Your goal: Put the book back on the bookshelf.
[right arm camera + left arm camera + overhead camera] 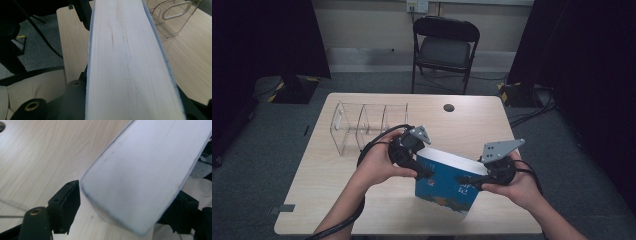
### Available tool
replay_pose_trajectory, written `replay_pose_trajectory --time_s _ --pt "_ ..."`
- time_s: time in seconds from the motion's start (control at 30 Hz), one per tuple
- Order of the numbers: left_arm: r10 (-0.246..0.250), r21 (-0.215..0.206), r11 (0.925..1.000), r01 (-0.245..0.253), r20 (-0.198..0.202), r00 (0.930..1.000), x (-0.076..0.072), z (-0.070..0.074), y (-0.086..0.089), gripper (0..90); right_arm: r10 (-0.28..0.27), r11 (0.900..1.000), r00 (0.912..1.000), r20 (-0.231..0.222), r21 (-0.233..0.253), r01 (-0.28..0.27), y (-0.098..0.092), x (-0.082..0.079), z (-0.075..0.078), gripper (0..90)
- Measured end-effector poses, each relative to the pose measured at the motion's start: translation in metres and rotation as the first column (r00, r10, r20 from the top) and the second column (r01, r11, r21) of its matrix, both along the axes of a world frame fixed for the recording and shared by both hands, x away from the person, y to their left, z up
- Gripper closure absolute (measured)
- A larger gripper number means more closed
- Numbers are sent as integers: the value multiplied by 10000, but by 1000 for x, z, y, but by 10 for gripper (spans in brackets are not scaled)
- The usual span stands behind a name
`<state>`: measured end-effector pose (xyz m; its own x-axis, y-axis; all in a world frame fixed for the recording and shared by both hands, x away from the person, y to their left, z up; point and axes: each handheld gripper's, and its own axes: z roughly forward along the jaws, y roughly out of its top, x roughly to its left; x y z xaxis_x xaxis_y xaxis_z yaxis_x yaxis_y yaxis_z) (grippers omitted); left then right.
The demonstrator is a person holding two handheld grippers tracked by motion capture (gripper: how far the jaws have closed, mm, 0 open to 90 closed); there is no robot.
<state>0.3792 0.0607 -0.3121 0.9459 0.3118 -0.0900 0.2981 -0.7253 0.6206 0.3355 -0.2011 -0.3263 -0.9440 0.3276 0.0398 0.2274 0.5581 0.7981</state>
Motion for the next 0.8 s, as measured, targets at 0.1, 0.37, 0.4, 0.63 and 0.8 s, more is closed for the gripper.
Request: replay_pose_trajectory --time_s 0.1,0.37,0.4,0.63,0.8 --pt "-234 -29 9997 234 -19 9997 2 -1 -4 215 7 10000 10000 -16 -11 -7 0 0 0 597" --pt "-755 14 9971 755 78 9971 2 2 -11 319 33 10000 10000 -42 9 -33 0 1 0 594" --pt "-802 -50 9968 802 79 9967 2 2 -11 329 36 10000 10000 -35 8 -36 0 1 0 594" --pt "-1148 25 9934 1147 126 9933 1 3 -9 384 163 9998 9998 65 79 -164 -1 2 -1 572" --pt "-1318 298 9909 1313 148 9912 -2 5 -8 442 129 9998 9999 -59 158 -128 -11 3 -13 477"
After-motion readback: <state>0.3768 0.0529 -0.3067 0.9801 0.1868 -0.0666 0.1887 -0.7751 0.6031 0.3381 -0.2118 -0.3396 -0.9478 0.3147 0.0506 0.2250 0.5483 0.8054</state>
